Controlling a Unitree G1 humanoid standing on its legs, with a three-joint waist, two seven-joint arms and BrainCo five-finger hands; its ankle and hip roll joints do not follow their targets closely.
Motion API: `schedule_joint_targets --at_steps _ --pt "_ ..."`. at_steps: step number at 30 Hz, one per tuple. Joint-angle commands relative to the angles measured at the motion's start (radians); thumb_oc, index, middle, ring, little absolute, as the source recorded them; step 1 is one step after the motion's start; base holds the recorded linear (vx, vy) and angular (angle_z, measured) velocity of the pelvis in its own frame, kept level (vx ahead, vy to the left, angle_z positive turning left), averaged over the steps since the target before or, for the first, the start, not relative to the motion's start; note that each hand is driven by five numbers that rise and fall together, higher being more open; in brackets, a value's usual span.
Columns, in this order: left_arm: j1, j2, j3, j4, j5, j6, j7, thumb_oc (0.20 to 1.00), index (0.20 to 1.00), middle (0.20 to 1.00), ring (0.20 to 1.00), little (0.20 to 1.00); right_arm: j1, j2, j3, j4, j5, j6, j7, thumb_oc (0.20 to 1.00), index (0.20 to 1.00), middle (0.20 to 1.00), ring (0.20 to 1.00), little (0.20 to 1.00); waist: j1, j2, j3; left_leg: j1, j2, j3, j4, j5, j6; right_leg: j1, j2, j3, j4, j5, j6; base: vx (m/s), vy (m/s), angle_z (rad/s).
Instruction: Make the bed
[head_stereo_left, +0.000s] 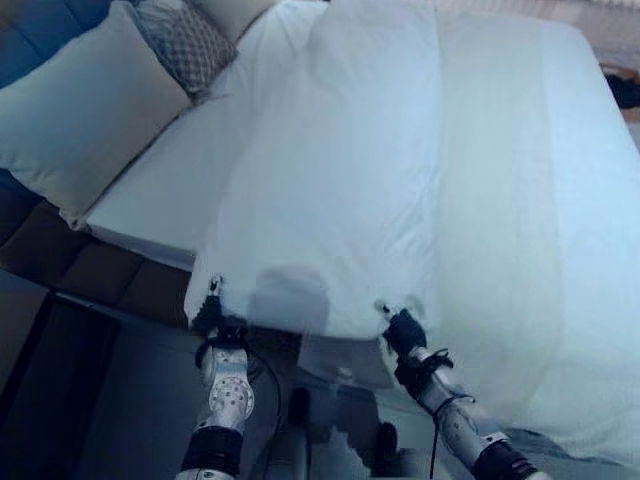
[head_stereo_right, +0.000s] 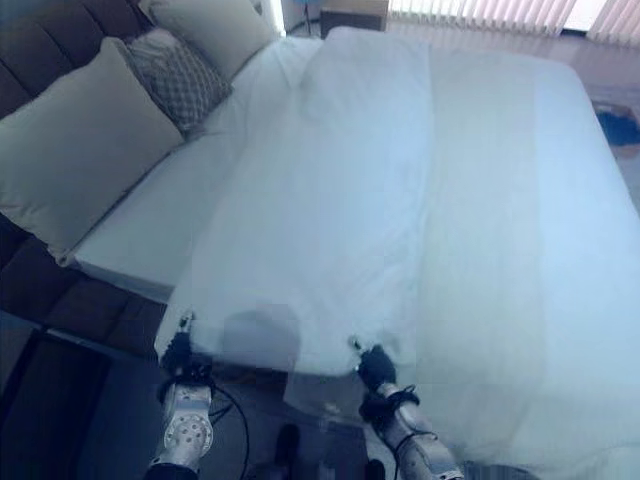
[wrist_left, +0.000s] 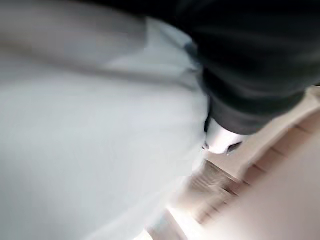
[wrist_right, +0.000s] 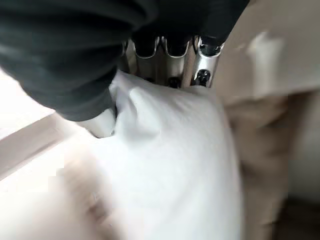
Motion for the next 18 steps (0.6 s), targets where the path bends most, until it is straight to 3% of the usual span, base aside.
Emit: schedule_joint_targets --at_steps 1,3,4,9,18 --pt "0.044 0.153 0.093 0.024 0.082 -0.110 0.084 0.200 0.200 0.200 0.200 0.200 0.021 -0.006 0.040 0.067 -0.036 0.032 -0.011 0.200 0.200 0.200 0.200 0.200 0.065 -0.041 0.015 -0.025 -0.015 0.055 -0.035 0.015 0.021 -0.002 -0.008 -0.014 -0.095 0.063 0.027 -0.02 0.088 0.01" --pt "0.043 0.153 0.093 0.025 0.081 -0.110 0.084 0.200 0.200 0.200 0.200 0.200 0.020 -0.006 0.040 0.068 -0.036 0.032 -0.011 0.200 0.200 0.200 0.200 0.200 0.064 -0.041 0.012 -0.029 -0.015 0.054 -0.037 0.019 0.021 -0.005 -0.007 -0.015 -0.097 0.066 0.027 0.01 0.085 0.02" --pt "0.025 0.184 0.044 0.096 0.155 -0.092 0.118 0.200 0.200 0.200 0.200 0.200 -0.051 0.019 0.099 0.192 -0.061 0.056 -0.001 0.200 0.200 0.200 0.200 0.200 0.091 -0.034 0.047 -0.057 -0.035 0.054 -0.033 0.012 0.027 -0.030 -0.023 -0.008 -0.101 0.086 0.035 0.04 0.247 0.10" --pt "-0.030 0.259 0.000 0.191 0.250 -0.078 0.134 0.200 0.200 0.200 0.200 0.200 -0.157 0.068 0.119 0.306 -0.062 0.046 -0.005 0.200 0.200 0.200 0.200 0.200 0.118 -0.034 0.076 -0.096 -0.054 0.100 -0.003 -0.015 0.036 -0.059 -0.056 0.011 -0.128 0.129 0.059 0.06 0.243 0.02" --pt "-0.082 0.313 0.021 0.208 0.270 -0.087 0.200 0.200 0.200 0.200 0.200 0.200 -0.212 0.128 0.073 0.255 0.060 -0.010 -0.069 0.200 0.200 0.200 0.200 0.200 0.122 -0.040 0.091 -0.115 -0.075 0.146 -0.001 -0.042 0.058 -0.070 -0.086 0.033 -0.166 0.178 0.088 0.03 0.135 -0.08"
